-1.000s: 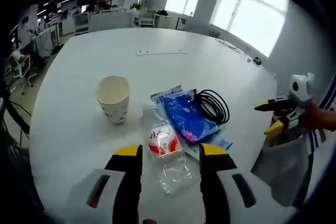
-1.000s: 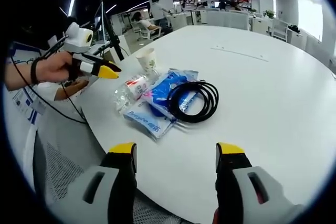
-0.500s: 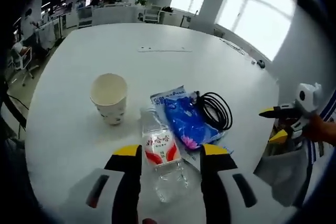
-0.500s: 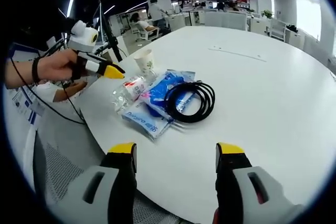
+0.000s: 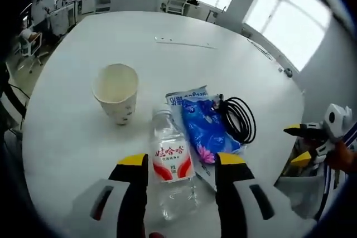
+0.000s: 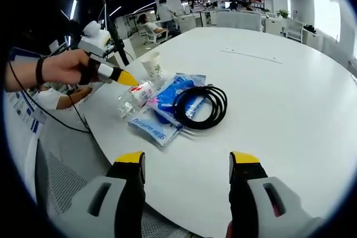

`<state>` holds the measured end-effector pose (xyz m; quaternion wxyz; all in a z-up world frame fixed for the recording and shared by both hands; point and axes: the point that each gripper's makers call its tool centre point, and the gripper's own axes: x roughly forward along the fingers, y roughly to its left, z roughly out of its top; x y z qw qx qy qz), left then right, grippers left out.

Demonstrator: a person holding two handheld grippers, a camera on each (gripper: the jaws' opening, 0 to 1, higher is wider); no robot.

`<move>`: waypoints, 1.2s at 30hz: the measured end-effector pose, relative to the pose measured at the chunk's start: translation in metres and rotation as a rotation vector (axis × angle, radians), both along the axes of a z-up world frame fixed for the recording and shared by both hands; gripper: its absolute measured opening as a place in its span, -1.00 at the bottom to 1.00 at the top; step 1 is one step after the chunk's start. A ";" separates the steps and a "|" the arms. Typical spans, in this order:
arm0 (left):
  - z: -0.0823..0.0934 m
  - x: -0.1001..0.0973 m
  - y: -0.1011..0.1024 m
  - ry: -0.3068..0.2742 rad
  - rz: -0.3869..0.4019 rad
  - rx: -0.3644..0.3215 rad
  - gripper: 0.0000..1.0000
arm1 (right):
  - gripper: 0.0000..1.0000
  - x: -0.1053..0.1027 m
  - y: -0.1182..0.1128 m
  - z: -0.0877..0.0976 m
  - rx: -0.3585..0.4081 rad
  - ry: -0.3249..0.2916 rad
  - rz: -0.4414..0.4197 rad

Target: Arrange the tabletop items into an orderly group along one side of the table until the central work area is clear of visible clutter.

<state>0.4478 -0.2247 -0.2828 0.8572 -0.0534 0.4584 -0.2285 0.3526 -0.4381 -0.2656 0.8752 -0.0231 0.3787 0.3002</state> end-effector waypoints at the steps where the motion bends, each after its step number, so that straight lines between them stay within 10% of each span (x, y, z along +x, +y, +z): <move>1: -0.001 0.001 -0.001 0.005 0.002 0.003 -0.05 | 0.20 0.000 -0.001 0.000 -0.001 -0.001 0.000; 19: -0.037 0.010 -0.004 0.146 0.022 0.082 -0.04 | 0.19 0.003 -0.016 0.000 -0.001 0.008 -0.038; 36: -0.036 -0.009 0.016 0.136 -0.022 0.128 -0.28 | 0.17 0.004 -0.014 -0.001 -0.003 0.013 -0.036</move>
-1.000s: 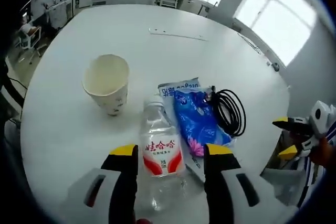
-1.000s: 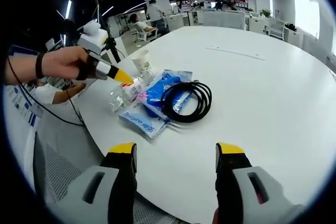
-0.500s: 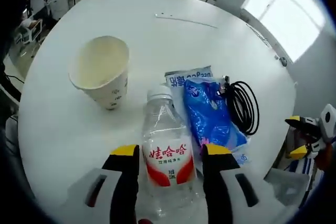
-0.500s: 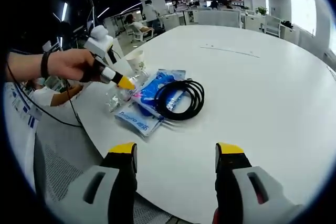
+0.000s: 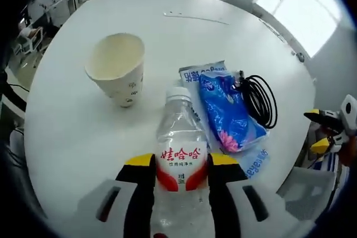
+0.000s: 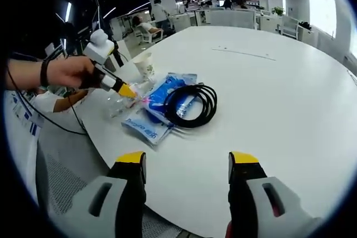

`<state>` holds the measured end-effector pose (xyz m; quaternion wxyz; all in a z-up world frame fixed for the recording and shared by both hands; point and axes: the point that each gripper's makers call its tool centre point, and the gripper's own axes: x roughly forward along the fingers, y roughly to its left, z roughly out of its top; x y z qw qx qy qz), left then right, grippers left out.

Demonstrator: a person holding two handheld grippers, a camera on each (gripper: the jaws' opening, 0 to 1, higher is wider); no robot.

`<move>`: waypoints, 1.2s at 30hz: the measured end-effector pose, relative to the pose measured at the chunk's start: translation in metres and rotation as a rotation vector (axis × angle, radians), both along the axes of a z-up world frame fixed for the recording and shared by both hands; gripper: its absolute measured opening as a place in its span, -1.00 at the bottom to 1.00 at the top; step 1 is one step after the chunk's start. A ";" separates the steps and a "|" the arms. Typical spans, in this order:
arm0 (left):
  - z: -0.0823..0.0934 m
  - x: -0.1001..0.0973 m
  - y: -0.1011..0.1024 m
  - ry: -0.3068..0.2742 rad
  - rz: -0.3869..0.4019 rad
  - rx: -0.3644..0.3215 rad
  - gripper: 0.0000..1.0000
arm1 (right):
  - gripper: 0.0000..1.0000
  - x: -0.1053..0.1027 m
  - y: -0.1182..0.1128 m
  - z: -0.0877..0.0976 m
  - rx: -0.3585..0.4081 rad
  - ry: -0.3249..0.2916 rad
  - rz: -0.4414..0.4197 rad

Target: Arrange the tabletop items into an orderly group along one side of the table until the central work area is clear of visible clutter.

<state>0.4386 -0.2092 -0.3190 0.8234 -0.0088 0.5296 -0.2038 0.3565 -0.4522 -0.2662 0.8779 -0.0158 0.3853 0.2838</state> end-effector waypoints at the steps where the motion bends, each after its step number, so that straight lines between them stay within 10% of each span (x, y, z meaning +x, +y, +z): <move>1: 0.000 -0.003 0.002 0.000 -0.007 0.006 -0.28 | 0.17 0.000 0.001 0.000 0.001 0.000 0.001; 36: -0.017 -0.017 0.006 0.025 -0.152 0.112 -0.18 | 0.17 -0.003 -0.002 -0.002 -0.003 0.007 0.013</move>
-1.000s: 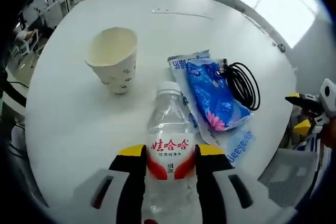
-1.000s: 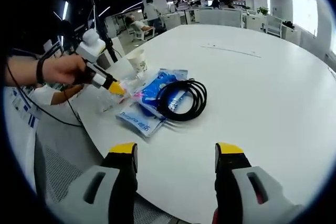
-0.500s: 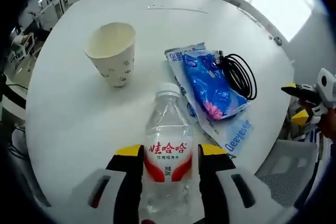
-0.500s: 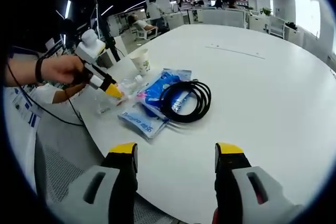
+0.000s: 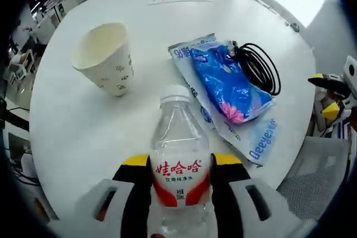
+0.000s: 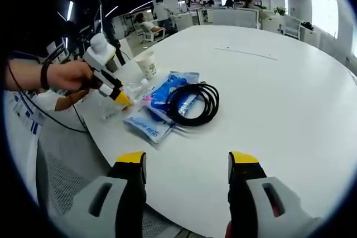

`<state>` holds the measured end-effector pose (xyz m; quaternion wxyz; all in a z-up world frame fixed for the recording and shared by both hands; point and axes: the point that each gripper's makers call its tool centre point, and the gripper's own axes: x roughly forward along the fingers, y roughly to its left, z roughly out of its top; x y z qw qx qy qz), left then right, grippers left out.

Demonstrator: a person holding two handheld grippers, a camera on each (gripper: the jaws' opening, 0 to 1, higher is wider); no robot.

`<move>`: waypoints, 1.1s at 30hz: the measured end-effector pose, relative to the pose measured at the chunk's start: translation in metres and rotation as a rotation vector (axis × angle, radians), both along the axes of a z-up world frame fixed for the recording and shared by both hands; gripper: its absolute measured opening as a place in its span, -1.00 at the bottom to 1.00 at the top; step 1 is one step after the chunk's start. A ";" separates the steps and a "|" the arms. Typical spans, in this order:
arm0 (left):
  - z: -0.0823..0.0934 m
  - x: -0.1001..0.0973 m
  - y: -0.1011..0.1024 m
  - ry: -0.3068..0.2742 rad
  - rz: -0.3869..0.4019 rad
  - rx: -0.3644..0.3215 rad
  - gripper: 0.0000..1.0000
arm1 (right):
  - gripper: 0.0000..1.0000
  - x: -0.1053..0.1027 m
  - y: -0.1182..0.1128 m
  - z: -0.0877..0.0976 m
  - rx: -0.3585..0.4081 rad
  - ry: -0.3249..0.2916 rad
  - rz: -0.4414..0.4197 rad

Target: Arrange the tabletop items into an orderly group along one side of the table until the central work area is clear of visible clutter.

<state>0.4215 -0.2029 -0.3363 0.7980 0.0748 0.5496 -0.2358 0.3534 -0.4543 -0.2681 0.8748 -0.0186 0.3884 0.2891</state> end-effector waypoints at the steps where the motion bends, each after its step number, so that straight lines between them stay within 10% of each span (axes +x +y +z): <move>1: 0.001 0.000 0.000 -0.003 -0.004 0.000 -0.19 | 0.17 0.000 0.000 0.000 0.000 0.000 -0.001; 33: 0.046 0.001 0.024 -0.226 0.115 -0.109 -0.23 | 0.16 0.008 0.015 0.010 0.009 -0.029 0.023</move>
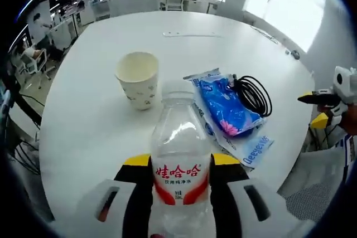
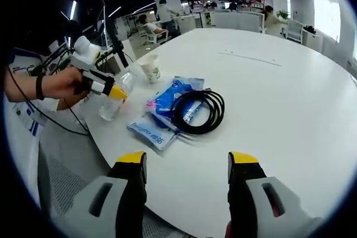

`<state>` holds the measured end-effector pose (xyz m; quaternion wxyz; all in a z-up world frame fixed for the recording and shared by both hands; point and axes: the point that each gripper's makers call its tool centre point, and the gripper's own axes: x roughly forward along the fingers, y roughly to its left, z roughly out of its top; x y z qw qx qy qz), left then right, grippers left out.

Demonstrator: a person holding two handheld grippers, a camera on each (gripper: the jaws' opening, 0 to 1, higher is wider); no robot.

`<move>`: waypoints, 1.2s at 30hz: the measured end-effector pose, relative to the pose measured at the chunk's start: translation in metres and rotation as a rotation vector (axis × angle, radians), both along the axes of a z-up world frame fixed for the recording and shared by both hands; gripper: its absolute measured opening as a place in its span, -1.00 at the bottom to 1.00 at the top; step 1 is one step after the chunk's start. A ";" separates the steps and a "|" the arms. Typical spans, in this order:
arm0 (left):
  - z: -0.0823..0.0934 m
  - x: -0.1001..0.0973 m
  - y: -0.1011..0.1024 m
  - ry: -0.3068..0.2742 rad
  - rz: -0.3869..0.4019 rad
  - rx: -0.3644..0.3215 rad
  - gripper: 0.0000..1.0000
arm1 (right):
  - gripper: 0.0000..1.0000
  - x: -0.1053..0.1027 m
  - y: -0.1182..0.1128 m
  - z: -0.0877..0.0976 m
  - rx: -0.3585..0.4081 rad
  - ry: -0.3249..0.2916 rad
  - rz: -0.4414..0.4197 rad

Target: Arrange the tabletop items into an orderly group along one side of the table until the central work area is clear of visible clutter.

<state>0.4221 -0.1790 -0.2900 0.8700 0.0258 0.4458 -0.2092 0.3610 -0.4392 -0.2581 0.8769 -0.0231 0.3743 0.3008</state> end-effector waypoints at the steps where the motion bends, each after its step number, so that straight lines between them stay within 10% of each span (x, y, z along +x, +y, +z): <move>1: 0.001 0.000 0.001 -0.003 0.003 0.000 -0.23 | 0.15 0.000 0.000 0.000 0.000 0.000 0.000; 36: 0.030 -0.016 0.038 -0.137 0.118 -0.010 -0.25 | 0.15 0.002 0.015 0.007 -0.006 -0.013 0.049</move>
